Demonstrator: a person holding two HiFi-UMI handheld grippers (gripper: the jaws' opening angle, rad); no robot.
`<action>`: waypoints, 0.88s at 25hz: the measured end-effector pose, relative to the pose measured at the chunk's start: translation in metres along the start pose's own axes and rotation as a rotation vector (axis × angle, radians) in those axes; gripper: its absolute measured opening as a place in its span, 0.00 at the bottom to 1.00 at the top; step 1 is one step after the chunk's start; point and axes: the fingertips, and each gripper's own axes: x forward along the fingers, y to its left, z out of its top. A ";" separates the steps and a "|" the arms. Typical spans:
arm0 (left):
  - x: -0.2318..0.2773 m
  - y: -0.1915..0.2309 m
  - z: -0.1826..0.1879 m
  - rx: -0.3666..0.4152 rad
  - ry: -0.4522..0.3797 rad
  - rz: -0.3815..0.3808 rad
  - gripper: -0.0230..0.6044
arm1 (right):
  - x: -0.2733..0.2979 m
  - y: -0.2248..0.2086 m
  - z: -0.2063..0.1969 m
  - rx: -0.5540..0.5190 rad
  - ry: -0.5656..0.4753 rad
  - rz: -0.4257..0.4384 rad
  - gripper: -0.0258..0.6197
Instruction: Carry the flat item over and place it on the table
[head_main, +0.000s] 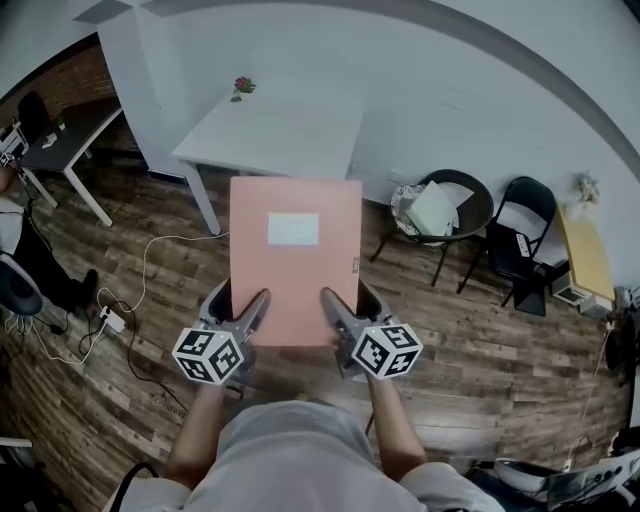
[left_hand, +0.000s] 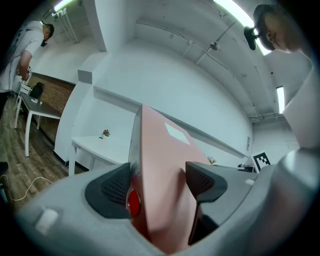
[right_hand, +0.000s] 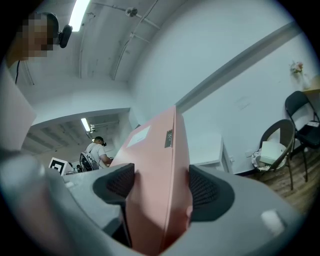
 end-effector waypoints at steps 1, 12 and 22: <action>0.001 0.001 0.000 -0.001 0.001 0.002 0.58 | 0.002 -0.001 0.000 0.003 0.002 0.002 0.56; 0.006 0.017 0.000 -0.004 -0.001 0.046 0.58 | 0.024 -0.004 -0.004 0.005 0.021 0.031 0.56; 0.030 0.056 0.006 -0.029 0.000 0.053 0.58 | 0.071 -0.011 -0.004 0.001 0.044 0.031 0.56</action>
